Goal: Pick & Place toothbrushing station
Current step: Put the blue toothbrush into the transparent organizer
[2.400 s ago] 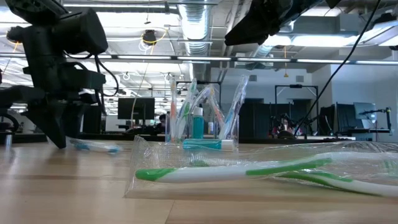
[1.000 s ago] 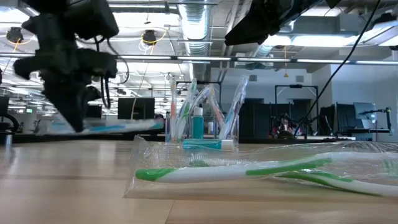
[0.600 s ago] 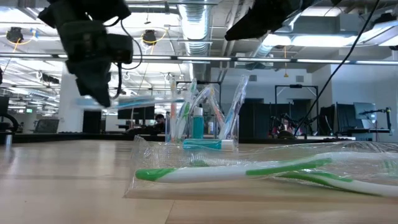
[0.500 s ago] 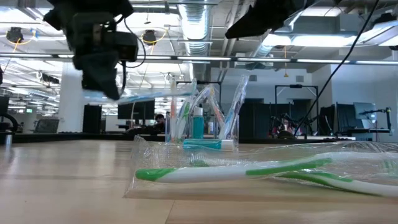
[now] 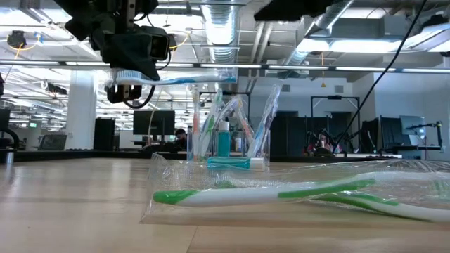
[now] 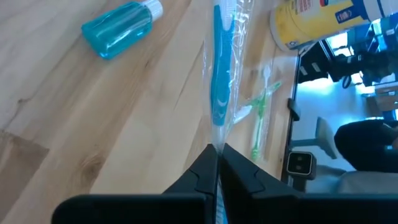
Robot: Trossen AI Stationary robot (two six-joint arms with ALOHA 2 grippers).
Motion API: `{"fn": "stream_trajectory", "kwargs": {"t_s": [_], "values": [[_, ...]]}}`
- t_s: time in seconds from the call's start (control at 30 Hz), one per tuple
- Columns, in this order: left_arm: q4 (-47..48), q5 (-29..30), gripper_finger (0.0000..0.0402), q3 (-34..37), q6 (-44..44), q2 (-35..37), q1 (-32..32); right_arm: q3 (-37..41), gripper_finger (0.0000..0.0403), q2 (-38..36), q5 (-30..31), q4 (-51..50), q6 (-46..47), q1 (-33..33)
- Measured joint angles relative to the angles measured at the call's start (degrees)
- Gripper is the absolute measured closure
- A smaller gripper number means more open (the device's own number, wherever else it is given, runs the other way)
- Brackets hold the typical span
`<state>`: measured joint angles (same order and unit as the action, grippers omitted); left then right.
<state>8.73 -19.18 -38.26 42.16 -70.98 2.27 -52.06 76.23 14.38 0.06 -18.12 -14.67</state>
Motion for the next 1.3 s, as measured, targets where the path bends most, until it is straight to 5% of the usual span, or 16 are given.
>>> {"fn": "stream_trajectory", "kwargs": {"t_s": [0.43, 0.9, 1.3], "values": [[-2.3, -2.1, 0.0401, 0.0, 3.3, 0.0, 0.1, -4.2, 0.0285, 11.1, 14.6, 5.4, -12.3, -4.8], [-4.9, -2.2, 0.0401, 0.0, 6.5, 0.0, 0.1, -16.6, 0.0285, 24.4, 23.1, 0.3, -20.5, -7.0], [-10.1, -4.5, 0.0400, 0.0, 9.3, 0.0, 0.1, -19.6, 0.0284, 27.2, 26.9, -2.8, -23.0, -7.1]]}}
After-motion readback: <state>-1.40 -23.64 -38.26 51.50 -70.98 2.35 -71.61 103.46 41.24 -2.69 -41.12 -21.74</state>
